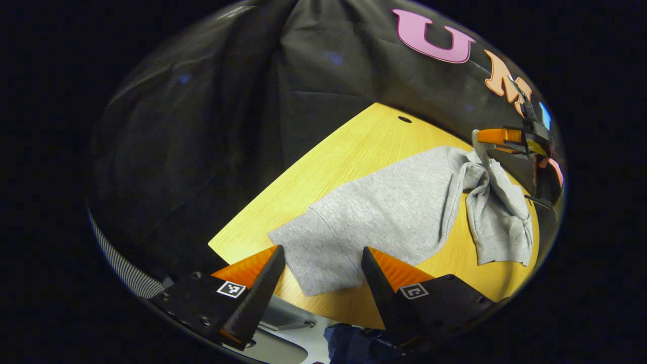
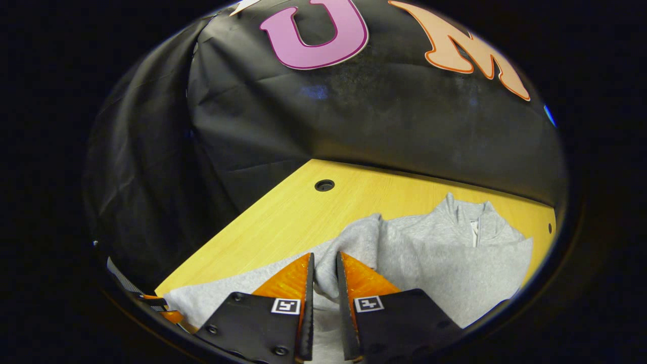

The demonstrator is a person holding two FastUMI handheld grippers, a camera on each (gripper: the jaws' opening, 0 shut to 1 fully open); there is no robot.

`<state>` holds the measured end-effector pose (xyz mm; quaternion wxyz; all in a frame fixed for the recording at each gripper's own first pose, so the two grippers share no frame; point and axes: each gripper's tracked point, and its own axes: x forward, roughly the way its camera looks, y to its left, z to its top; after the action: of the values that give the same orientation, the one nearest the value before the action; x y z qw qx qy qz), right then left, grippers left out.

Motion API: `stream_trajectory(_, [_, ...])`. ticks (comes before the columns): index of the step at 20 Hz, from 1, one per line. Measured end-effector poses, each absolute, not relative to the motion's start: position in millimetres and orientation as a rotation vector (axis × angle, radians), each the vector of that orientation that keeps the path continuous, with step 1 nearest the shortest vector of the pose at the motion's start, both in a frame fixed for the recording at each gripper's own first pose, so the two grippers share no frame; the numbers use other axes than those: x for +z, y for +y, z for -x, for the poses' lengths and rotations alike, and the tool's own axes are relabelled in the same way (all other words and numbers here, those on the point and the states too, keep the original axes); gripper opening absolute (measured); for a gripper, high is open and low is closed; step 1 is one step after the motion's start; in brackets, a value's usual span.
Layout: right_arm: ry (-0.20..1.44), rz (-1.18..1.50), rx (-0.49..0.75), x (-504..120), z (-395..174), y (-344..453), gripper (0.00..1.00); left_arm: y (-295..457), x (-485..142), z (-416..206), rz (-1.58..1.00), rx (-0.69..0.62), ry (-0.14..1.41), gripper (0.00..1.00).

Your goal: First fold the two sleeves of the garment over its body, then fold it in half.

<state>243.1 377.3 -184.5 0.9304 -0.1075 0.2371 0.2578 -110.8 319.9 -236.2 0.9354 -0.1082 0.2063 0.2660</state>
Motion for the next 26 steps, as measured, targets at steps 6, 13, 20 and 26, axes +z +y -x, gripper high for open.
stream_trajectory(6, [0.44,0.273,0.61,-178.0,-230.9,371.0,0.73,317.4,-238.1,110.1,0.147,0.558,0.424,0.93])
stream_trajectory(13, [0.419,0.27,0.592,-159.7,-200.8,333.7,0.89,322.7,-232.0,101.3,0.17,0.519,0.406,0.46])
stream_trajectory(20, [0.369,0.299,0.499,-130.5,-197.3,266.5,0.89,320.6,-230.3,94.2,0.177,0.517,0.416,0.11])
stream_trajectory(26, [0.343,0.269,0.41,-107.9,-197.6,209.3,0.89,306.0,-217.2,81.3,0.193,0.503,0.419,0.02])
